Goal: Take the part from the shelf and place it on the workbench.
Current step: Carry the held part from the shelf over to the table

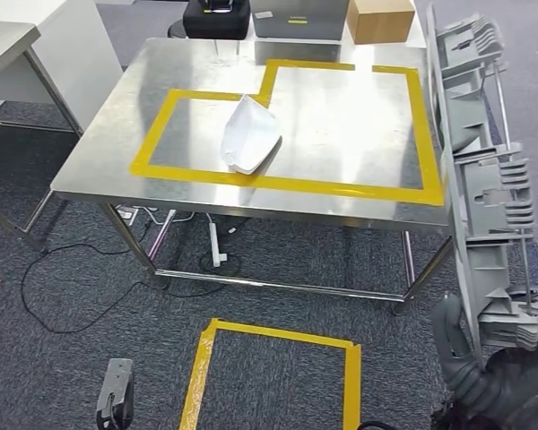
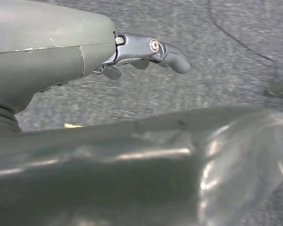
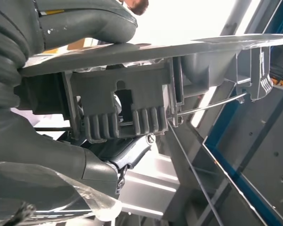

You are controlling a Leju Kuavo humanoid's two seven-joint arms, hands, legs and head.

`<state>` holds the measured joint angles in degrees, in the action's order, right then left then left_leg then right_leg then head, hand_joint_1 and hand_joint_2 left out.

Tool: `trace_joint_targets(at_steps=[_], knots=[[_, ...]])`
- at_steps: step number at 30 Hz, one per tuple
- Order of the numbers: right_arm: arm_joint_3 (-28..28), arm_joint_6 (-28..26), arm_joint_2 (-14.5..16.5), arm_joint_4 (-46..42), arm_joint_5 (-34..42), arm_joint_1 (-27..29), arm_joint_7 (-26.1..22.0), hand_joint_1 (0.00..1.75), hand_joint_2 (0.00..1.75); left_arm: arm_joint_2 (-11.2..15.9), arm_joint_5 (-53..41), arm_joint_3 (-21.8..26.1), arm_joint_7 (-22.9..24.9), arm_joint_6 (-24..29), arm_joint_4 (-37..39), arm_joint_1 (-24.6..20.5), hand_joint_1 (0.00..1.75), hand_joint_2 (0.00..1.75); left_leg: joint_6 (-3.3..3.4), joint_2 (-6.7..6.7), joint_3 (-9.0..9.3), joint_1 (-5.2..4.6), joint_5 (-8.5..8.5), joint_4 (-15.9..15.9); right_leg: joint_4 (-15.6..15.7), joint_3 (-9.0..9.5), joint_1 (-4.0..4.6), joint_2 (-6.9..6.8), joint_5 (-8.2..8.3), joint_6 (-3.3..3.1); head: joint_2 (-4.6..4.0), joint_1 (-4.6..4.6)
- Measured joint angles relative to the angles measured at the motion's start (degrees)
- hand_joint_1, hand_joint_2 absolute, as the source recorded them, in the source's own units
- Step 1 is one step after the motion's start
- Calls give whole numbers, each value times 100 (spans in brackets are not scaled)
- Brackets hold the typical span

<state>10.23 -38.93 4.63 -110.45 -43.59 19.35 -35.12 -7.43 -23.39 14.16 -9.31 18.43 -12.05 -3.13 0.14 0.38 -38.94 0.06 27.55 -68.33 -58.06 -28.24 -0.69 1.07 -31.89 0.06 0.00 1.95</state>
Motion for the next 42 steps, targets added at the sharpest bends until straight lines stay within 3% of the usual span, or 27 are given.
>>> trace_joint_targets(at_steps=[1,2,4,7,9,11,12,13,15,16,18,22,24,26,27,28,29,31,32,35,38,39,41,42], knots=[[2,1,0,5,1,-5,1,175,175,10,-1,-1,0,-11,4,5,0,0,55,-12,74,-31,-234,299,5,57,4,18,-61,21,0,7],[3,0,-1,12,1,-9,2,175,175,19,-3,-1,-1,-16,8,11,0,0,103,-22,140,-61,-351,513,16,88,1,30,-106,47,0,10],[3,0,-2,26,2,-16,12,175,175,30,-4,2,0,-22,15,11,0,0,164,-27,200,-92,-282,644,56,121,-4,41,-145,102,0,3],[3,-1,-2,25,-1,-19,35,175,175,37,-8,13,-9,-25,14,-19,0,0,210,-22,371,-34,-150,958,13,92,10,-18,-232,185,0,8],[6,-2,-5,28,-7,-28,44,175,175,35,-10,19,-19,-30,14,-18,0,0,219,-25,481,0,-117,1074,-524,-221,9,-56,-449,222,0,32],[7,-2,-11,40,-13,-26,56,175,175,27,-11,21,-40,-33,14,-2,0,0,219,-26,551,13,-55,1089,-1307,-744,3,-58,-665,245,0,39],[5,-2,-13,49,-13,-18,62,175,175,22,-12,21,-59,-33,14,7,0,0,210,-26,601,20,-11,1088,-1522,-940,-2,-59,-631,263,0,41],[2,-2,-15,57,-13,-11,66,175,175,18,-13,22,-79,-33,14,13,0,0,194,-26,668,32,38,1088,-1517,-1034,-11,-62,-459,288,0,40],[-2,-2,-16,67,-16,-6,65,175,175,9,-15,25,-109,-34,14,16,0,0,145,-27,824,58,152,1085,-924,-919,-47,-88,148,353,0,42],[-1,-2,-17,74,-18,-9,64,175,175,10,-16,28,-116,-36,15,12,0,0,108,-30,885,57,207,1081,-603,-809,-50,-108,366,384,0,46],[2,-2,-21,83,-25,-15,61,175,175,13,-16,32,-136,-54,15,-2,0,0,37,-31,926,40,282,1062,-182,-610,-47,-130,439,340,0,47],[-13,-2,-22,78,-31,16,64,175,175,6,-18,39,-249,-86,15,-34,0,0,-69,-16,915,45,380,967,-81,-492,-36,-96,305,124,0,-7],[-12,-2,-22,71,-34,12,63,175,175,0,-19,39,-283,-104,14,-56,0,0,-107,-17,663,52,613,432,-64,-417,-45,-100,265,53,0,-31],[-9,-2,-22,70,-38,9,65,175,175,-9,-20,39,-298,-125,14,-63,0,0,-119,-18,192,52,876,-392,-64,-346,-29,-99,204,9,0,-44],[-9,-2,-22,70,-40,10,68,175,175,-13,-20,39,-300,-132,14,-61,0,0,-112,-18,2,51,893,-661,-64,-304,-17,-89,171,1,0,-44],[-9,-2,-22,71,-44,9,76,175,175,-16,-20,40,-304,-135,14,-60,0,0,-90,-19,-91,47,774,-703,-64,-252,-4,-73,134,-2,0,-45],[-9,-2,-22,71,-52,8,89,175,175,-17,-20,40,-310,-139,14,-60,0,0,-54,-21,-79,38,542,-519,-63,-190,10,-55,93,1,0,-45],[-9,-2,-22,74,-83,2,129,175,175,-14,-20,42,-322,-146,15,-64,0,0,53,-25,124,-2,40,154,-57,-80,30,-30,6,19,0,-40],[-9,-2,-24,78,-100,-2,156,175,175,-12,-22,43,-325,-151,15,-67,0,0,106,-26,239,-30,-85,449,-53,-56,35,-21,-34,41,0,-38],[-19,-1,-35,87,-118,-13,246,175,175,-15,-28,44,-324,-167,16,-80,0,0,178,-28,403,-85,-32,800,-13,-59,21,-26,-93,133,0,-44],[-25,-2,-70,90,-119,-17,315,175,175,-38,-52,52,-324,-167,16,-84,0,0,197,-35,542,-32,-30,995,-112,-86,15,-55,-186,225,0,-37],[-25,-2,-89,91,-120,-21,321,175,175,-43,-58,58,-324,-166,16,-90,0,0,207,-34,594,-13,-30,1043,-351,-221,9,-58,-289,253,0,-32],[-24,-2,-128,100,-120,-26,338,175,175,-51,-63,69,-323,-168,16,-96,0,0,225,-34,652,-10,21,1063,-1090,-717,-5,-61,-524,302,0,-29],[-24,-2,-146,111,-120,-25,356,175,175,-58,-65,72,-323,-170,16,-94,0,0,226,-34,687,-7,59,1062,-1389,-962,-13,-62,-556,324,0,-29]])
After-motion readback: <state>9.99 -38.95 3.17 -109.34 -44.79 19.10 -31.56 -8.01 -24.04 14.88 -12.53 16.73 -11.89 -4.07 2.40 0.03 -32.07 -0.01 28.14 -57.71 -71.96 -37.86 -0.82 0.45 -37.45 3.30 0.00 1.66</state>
